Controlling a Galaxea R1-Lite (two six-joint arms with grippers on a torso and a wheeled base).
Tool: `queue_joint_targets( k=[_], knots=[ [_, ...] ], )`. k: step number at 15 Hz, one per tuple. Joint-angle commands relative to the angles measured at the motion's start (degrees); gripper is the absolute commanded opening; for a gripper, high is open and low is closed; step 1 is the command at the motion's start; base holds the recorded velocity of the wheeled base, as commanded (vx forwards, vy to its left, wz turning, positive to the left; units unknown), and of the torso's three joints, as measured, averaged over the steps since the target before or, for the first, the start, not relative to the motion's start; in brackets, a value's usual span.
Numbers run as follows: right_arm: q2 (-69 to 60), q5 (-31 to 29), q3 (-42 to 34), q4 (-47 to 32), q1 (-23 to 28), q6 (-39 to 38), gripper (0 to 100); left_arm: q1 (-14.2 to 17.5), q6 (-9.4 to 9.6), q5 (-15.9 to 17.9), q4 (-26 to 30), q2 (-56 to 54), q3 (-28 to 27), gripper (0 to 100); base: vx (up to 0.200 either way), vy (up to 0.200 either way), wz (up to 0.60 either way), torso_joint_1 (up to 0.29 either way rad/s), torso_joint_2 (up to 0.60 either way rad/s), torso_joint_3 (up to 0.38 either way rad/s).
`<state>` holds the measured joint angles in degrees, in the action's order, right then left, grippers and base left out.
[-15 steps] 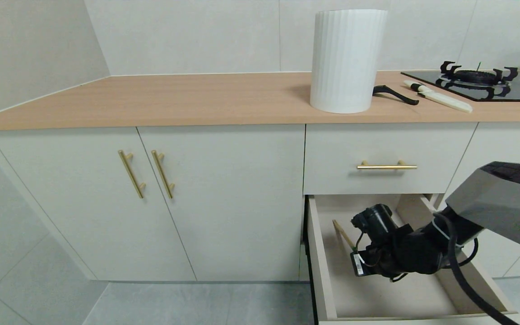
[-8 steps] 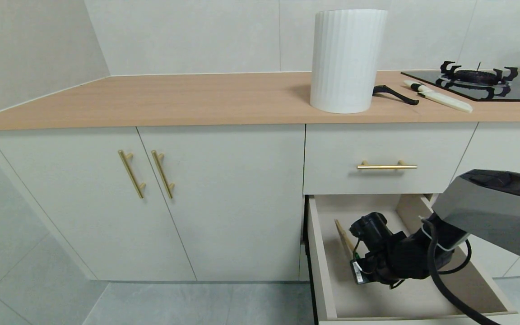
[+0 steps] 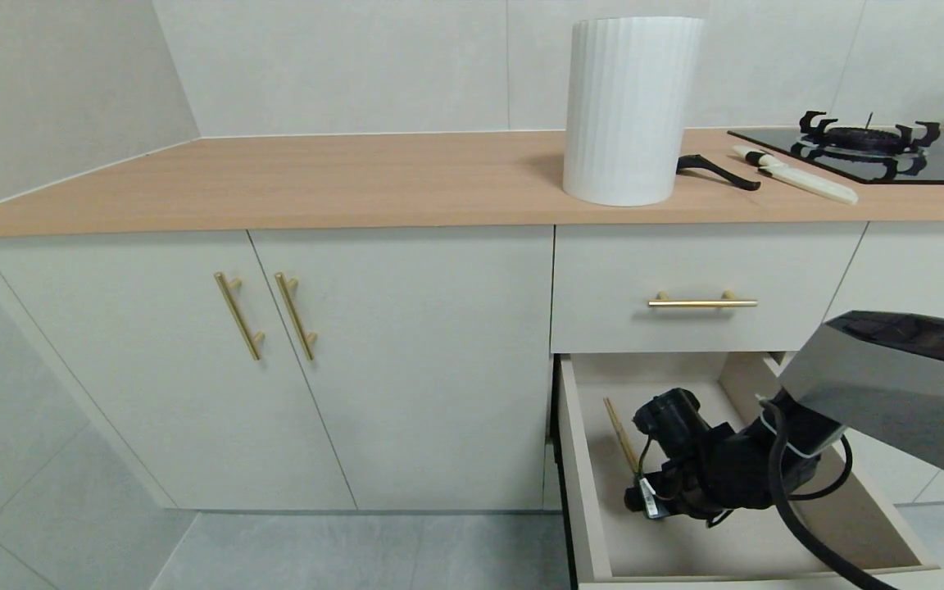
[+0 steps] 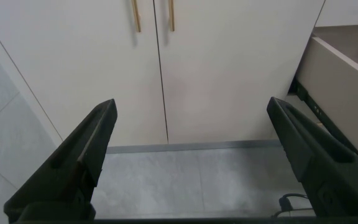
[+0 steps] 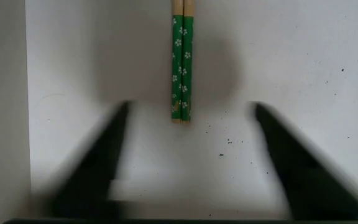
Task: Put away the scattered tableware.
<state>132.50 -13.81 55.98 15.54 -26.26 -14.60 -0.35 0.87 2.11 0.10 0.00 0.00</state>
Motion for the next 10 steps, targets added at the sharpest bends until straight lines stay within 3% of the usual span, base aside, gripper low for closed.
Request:
queue_joint_targets(
  k=[1,4,10],
  knots=[
    [-0.14,0.01,0.01,0.01,-0.02,0.01,100,0.00,0.01,0.00,-0.01,0.09,0.00,100,0.000,0.000,0.00,0.000,0.00,0.000],
    [-0.93,-0.16,-0.08,0.01,-0.02,-0.07,100,0.00,0.01,0.00,-0.01,0.09,0.00,100,0.000,0.000,0.00,0.000,0.00,0.000],
    [-22.37,-3.33,-4.65,-0.43,0.16,0.72,100,0.00,0.01,0.00,-0.01,0.09,0.00,100,0.000,0.000,0.00,0.000,0.00,0.000]
  ],
)
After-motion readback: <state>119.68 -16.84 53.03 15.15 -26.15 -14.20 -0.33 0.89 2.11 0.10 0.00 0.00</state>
